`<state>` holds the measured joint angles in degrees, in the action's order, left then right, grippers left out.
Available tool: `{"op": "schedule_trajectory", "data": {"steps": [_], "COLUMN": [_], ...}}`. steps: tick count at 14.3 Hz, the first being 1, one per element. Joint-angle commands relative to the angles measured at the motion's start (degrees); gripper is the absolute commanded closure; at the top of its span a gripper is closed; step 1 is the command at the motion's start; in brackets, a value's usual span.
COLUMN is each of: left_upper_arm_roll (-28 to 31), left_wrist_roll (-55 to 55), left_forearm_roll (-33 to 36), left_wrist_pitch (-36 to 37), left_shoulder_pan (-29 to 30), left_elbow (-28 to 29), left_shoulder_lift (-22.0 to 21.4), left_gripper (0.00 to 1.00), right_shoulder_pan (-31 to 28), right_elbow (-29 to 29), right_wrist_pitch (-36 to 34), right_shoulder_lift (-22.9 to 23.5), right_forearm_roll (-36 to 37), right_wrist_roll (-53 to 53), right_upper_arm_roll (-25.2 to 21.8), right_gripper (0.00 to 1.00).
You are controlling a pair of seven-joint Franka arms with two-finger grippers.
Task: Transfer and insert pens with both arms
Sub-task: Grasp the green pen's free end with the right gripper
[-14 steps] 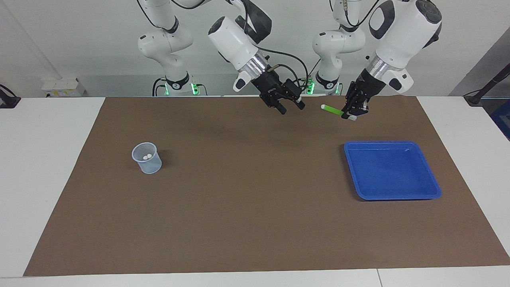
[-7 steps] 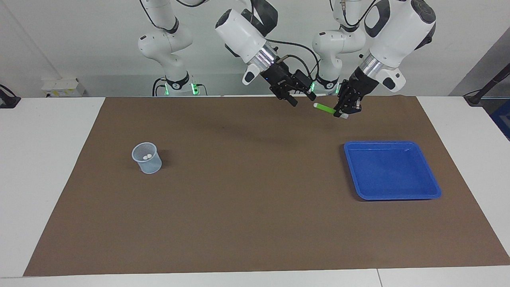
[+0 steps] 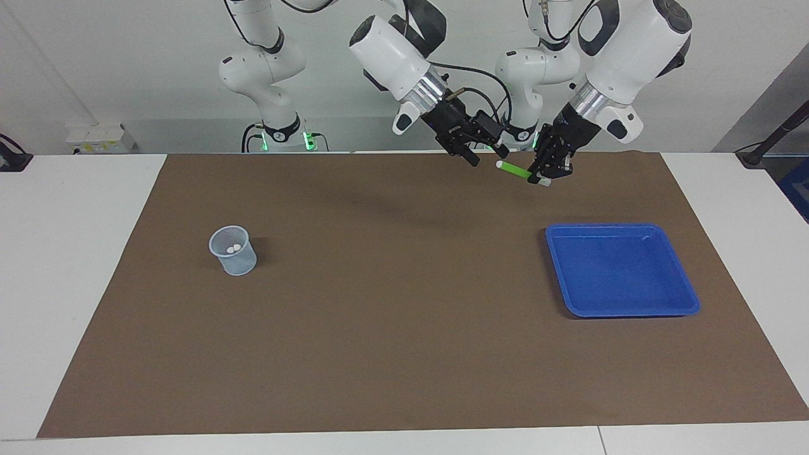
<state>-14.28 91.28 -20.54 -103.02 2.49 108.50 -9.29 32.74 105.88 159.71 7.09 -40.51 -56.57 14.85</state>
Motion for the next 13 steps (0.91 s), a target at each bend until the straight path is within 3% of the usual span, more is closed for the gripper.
{"op": "schedule_trajectory", "data": {"steps": [1, 8, 12, 13], "left_upper_arm_roll": [0.6, 0.6, 0.6, 0.6], "left_wrist_roll": [1.0, 1.3, 1.3, 1.3], "left_forearm_roll": [-1.0, -1.1, -1.2, -1.2], "left_wrist_pitch": [-0.3, -0.1, 0.1, 0.1], "left_shoulder_pan": [-0.7, -1.0, -0.9, -0.9], "left_elbow": [1.9, 2.1, 2.1, 2.1], "left_shoulder_lift": [-2.0, -2.6, -2.6, -2.6], "left_gripper": [1.0, 1.0, 1.0, 1.0], "right_shoulder_pan": [0.3, 0.6, 0.6, 0.6], "right_elbow": [-2.8, -5.2, -5.2, -5.2], "right_wrist_pitch": [0.9, 1.6, 1.7, 1.7], "right_shoulder_lift": [2.2, 4.3, 4.3, 4.3], "right_forearm_roll": [0.0, 2.1, 2.2, 2.2], "right_wrist_roll": [-1.2, -1.2, -1.1, -1.1], "right_upper_arm_roll": [0.0, 0.0, 0.0, 0.0], "right_gripper": [0.0, 0.24, 0.45, 0.46]}}
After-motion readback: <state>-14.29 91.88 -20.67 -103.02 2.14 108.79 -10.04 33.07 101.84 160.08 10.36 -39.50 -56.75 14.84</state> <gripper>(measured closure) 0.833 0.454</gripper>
